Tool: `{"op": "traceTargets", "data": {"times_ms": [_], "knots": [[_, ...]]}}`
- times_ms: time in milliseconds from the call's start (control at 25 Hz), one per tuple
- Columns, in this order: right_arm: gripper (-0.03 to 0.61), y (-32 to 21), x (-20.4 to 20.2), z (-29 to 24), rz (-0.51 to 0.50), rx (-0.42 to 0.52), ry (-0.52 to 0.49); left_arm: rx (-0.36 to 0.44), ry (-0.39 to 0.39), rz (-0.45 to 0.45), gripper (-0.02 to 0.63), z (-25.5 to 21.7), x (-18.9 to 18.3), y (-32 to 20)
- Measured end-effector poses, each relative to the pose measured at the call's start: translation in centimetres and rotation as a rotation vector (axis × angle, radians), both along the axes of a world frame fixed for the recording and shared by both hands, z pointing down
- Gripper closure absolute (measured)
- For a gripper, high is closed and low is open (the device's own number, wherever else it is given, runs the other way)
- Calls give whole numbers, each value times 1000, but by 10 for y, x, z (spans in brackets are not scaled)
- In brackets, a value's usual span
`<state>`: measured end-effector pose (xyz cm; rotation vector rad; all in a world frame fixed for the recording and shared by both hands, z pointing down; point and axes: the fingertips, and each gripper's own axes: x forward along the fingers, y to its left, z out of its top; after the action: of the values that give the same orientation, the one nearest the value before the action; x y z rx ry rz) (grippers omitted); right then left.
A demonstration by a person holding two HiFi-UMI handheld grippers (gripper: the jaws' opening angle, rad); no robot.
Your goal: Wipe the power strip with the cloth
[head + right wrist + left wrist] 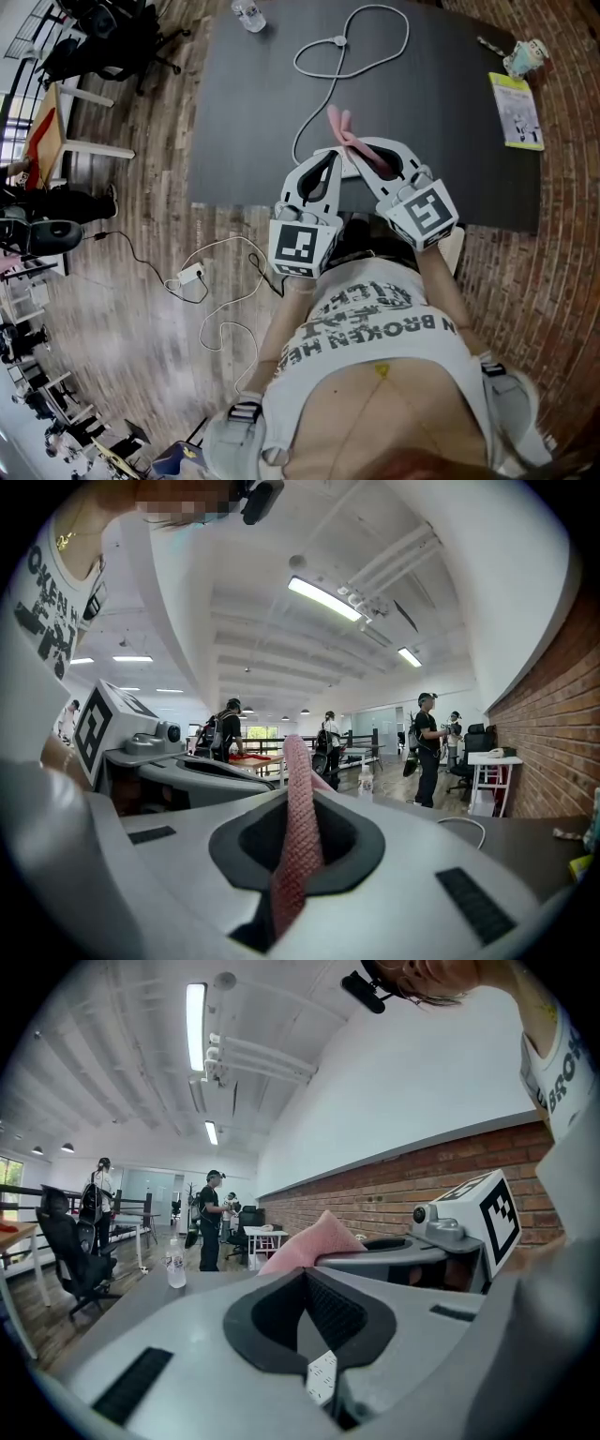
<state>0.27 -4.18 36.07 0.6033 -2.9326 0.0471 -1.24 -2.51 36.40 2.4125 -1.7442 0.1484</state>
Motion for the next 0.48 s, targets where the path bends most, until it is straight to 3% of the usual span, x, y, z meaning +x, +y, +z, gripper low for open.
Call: {"op": "traceTargets", "data": {"times_ms": [480], "knots": [[563,-1,2,4,-6,-7,20,-2,8,-22,606,3,-1,1]]}}
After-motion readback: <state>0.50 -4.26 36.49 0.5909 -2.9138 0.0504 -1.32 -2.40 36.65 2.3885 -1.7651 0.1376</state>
